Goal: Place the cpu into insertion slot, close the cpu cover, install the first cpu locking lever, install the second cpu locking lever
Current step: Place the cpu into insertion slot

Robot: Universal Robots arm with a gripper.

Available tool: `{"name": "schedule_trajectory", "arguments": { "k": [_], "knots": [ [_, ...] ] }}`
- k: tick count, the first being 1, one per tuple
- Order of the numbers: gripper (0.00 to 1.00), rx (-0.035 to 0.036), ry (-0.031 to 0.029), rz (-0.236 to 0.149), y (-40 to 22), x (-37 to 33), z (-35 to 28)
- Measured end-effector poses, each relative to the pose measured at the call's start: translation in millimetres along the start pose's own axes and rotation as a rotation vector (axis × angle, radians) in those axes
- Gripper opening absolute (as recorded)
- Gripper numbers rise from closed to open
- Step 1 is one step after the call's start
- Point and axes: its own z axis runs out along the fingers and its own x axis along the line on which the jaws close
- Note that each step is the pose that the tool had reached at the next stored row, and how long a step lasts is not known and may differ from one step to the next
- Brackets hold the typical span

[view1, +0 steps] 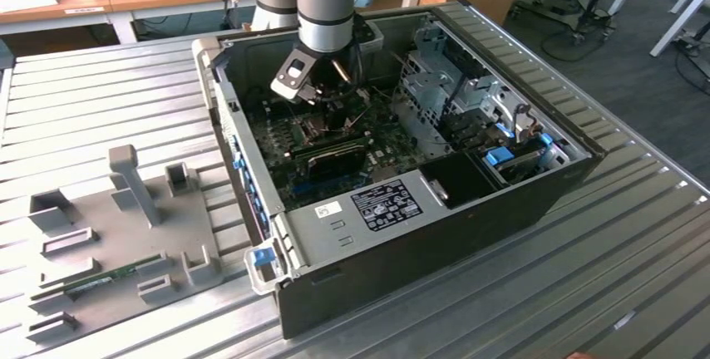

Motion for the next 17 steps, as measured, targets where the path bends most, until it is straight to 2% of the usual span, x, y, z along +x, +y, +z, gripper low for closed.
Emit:
{"name": "schedule_trajectory", "arguments": {
  "k": [13, 14, 15, 16, 17],
  "knots": [
    [0.67, -0.0001, -0.0003, 0.005, -0.1, 2.1, 0.1],
    [0.66, -0.0001, -0.0003, 0.005, -0.1, 2.1, 0.2],
    [0.6, 0.0, -0.0005, 0.006, -0.1, 2.1, 0.1],
    [0.6, 0.0003, -0.001, 0.006, -0.2, 2.0, 0.0],
    [0.54, 0.0002, -0.0008, 0.006, -0.2, 2.0, 0.0]
  ]
}}
